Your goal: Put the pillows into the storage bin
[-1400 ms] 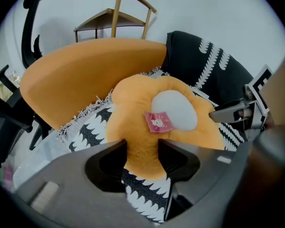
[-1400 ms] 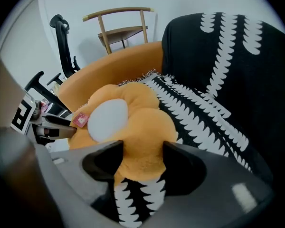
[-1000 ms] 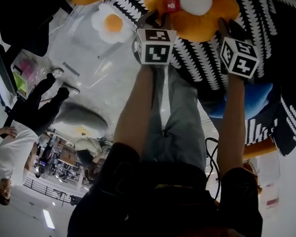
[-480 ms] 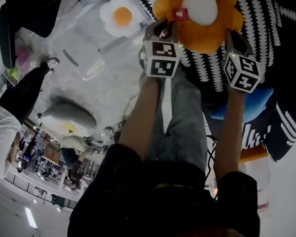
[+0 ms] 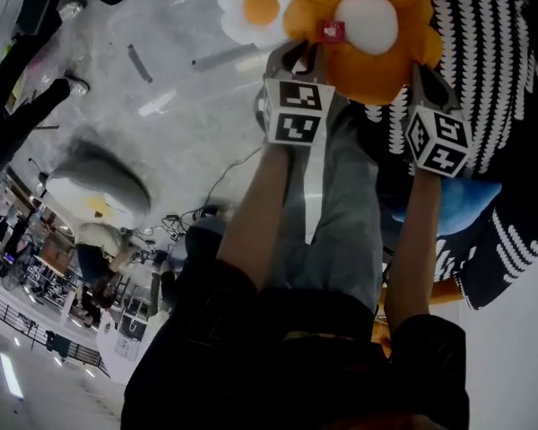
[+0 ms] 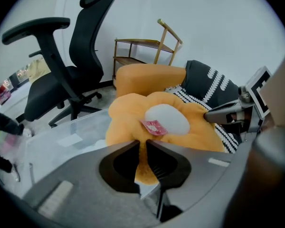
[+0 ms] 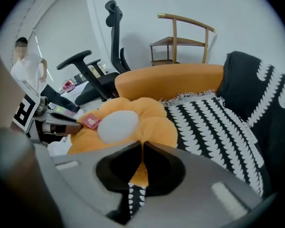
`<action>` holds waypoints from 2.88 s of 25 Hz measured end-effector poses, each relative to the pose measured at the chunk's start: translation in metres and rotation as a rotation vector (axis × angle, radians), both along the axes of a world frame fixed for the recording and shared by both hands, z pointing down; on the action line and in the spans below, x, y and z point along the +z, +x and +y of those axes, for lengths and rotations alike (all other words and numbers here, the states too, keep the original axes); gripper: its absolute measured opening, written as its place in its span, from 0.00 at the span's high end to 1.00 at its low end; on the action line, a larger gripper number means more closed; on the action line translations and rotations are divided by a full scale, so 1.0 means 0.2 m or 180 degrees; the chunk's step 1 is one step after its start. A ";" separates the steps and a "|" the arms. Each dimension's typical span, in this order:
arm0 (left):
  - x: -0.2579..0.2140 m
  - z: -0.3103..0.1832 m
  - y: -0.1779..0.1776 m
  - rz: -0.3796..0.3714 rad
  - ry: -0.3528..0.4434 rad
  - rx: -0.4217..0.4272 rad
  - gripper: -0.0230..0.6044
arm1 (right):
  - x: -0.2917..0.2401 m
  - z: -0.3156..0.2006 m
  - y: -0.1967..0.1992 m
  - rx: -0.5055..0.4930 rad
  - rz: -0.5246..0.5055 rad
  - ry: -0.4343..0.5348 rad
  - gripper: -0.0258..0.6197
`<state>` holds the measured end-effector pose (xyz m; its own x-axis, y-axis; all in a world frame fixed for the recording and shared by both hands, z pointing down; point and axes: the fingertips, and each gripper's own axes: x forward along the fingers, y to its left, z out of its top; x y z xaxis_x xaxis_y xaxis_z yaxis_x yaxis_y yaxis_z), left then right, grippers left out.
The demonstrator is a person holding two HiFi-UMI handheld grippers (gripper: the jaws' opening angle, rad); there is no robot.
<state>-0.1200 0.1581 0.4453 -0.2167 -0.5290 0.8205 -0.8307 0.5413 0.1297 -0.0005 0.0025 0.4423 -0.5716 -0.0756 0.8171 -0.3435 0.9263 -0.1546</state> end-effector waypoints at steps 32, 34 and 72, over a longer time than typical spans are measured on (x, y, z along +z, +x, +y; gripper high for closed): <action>0.31 1.00 -0.42 -0.0033 -0.0167 -0.0692 0.64 | 0.31 0.85 -0.63 -0.1005 -0.0034 0.0056 0.75; 0.30 0.99 -0.41 -0.0010 -0.0103 -0.0621 0.78 | 0.30 0.87 -0.55 -0.0792 -0.0031 -0.0022 0.85; -0.45 -0.90 1.96 0.0252 0.0638 0.3716 0.76 | -0.44 0.17 2.17 0.3794 -0.0425 0.0409 0.83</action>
